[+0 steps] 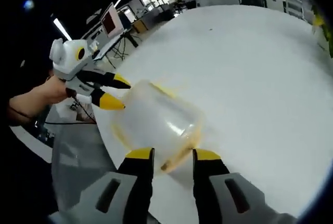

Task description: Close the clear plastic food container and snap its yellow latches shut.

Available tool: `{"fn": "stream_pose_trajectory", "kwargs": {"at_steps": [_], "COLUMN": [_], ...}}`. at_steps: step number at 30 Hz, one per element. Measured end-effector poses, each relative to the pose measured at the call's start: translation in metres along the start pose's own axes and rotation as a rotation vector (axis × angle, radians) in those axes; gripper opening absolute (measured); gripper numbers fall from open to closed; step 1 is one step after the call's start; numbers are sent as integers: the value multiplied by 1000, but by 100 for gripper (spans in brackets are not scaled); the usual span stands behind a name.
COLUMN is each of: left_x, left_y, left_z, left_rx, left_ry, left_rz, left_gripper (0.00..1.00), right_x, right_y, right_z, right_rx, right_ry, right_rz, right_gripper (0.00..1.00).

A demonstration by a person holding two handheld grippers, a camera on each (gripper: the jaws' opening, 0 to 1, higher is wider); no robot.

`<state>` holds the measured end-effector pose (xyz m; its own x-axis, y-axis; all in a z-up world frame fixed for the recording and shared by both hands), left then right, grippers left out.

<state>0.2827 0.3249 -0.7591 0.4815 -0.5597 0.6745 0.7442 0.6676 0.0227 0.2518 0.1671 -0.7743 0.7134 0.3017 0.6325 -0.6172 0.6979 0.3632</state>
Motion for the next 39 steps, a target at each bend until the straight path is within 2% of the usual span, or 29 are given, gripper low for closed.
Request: {"fn": "stream_pose_trajectory", "kwargs": {"at_steps": [2, 3, 6, 8, 10, 11, 13, 15, 16, 22, 28, 32, 34, 39], "left_x": [3, 4, 8, 13, 19, 20, 22, 24, 25, 29, 23, 19, 16, 15], "left_y": [0, -2, -13, -18, -26, -29, -35, -42, -47, -57, -65, -73, -76, -82], "left_z": [2, 2, 1, -1, -3, -4, -7, -9, -9, -6, -3, -1, -4, -11], "left_rx": [19, 14, -30, -49, -81, -92, -118, -136, -151, -175, -181, -185, -187, -165], "left_ry": [9, 13, 31, 28, 16, 16, 23, 30, 27, 7, 6, 3, 11, 27], "left_rz": [-84, -123, -237, -301, -343, -357, -418, -485, -510, -504, -506, -526, -547, -639], "left_gripper": [36, 36, 35, 35, 34, 33, 32, 31, 31, 30, 31, 32, 34, 38], "right_x": [3, 6, 9, 20, 24, 27, 29, 35, 36, 44, 53, 65, 69, 64], "right_y": [-1, -1, 0, 8, 17, 26, 34, 44, 46, 55, 50, 43, 40, 31], "right_z": [0, 1, 3, 2, -1, -4, -9, -15, -17, -33, -43, -44, -48, -56], "right_rx": [-6, -6, -18, 12, 47, 86, 108, 137, 139, 167, 168, 170, 180, 221], "right_ry": [2, 5, 20, -13, -6, -13, 5, -8, 0, 27, 64, 77, 101, 236], "right_rz": [73, 109, 147, 195, 269, 320, 383, 455, 467, 500, 557, 537, 534, 576], "right_gripper": [34, 33, 34, 36, 36, 35, 35, 35, 35, 35, 36, 36, 36, 36]}}
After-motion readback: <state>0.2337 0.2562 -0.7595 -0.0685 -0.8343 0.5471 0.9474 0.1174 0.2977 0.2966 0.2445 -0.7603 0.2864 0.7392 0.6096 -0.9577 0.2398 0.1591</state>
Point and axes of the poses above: the point that each gripper's makers call its tool centre point, and the gripper's own axes: z roughly backward along the fingers, y roughly to its left, x roughly out of its top, the point moved 1 cm from there along z, roughly backward along the fingers, and after that the axes turned 6 degrees about -y, right-handed, at the moved point
